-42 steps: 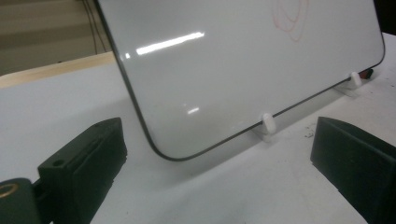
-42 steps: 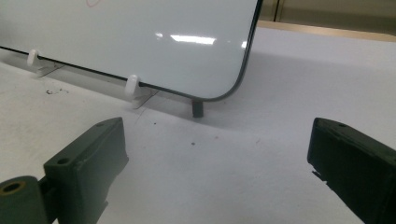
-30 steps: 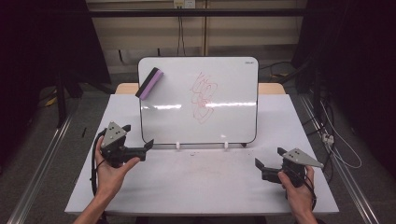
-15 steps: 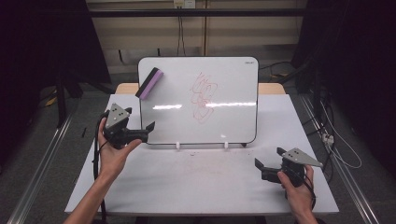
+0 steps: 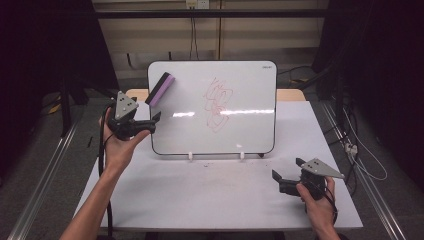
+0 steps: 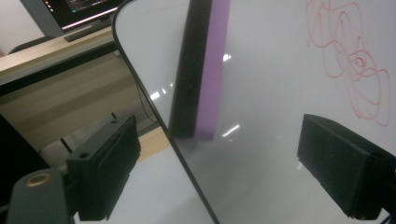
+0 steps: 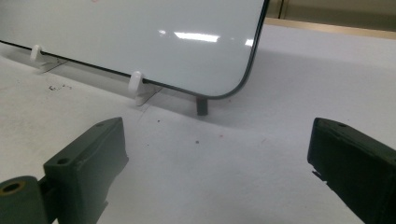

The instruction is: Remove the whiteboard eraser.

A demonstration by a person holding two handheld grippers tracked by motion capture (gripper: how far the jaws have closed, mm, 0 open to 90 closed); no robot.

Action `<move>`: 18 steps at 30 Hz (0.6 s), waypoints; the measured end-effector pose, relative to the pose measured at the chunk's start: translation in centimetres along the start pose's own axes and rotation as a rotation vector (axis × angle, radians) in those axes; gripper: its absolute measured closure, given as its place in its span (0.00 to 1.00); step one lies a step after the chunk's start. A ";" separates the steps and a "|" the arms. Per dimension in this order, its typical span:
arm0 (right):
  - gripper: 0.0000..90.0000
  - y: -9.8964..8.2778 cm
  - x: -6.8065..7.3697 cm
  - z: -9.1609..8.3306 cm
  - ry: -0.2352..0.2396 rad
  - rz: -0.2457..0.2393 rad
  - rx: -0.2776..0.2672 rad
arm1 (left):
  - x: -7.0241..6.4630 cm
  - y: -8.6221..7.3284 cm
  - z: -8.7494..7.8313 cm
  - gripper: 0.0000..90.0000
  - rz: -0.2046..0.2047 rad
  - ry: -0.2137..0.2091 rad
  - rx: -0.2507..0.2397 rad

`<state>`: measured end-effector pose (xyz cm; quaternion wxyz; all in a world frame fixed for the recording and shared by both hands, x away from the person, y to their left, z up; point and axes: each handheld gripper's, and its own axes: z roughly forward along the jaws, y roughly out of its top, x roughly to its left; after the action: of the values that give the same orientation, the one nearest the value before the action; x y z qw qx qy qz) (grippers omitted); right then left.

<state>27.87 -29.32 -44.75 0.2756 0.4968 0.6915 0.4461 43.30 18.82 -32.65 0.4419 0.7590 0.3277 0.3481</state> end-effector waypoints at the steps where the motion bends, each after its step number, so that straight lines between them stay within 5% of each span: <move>1: 0.05 0.0 0.0 0.0 -0.001 -0.001 0.002 | 0.1 0.1 0.1 0.14 0.004 0.002 0.004; 8: 0.05 0.0 0.1 0.1 0.003 -0.002 0.005 | 0.2 1.4 1.3 0.22 0.070 0.019 0.054; 18: 0.05 0.0 0.1 0.1 0.005 -0.005 0.006 | 0.5 2.3 3.2 0.42 0.088 0.039 0.075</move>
<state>27.91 -29.24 -44.79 0.2737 0.4947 0.6948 0.4446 46.58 16.91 -31.64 0.3909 0.7818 0.3153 0.3695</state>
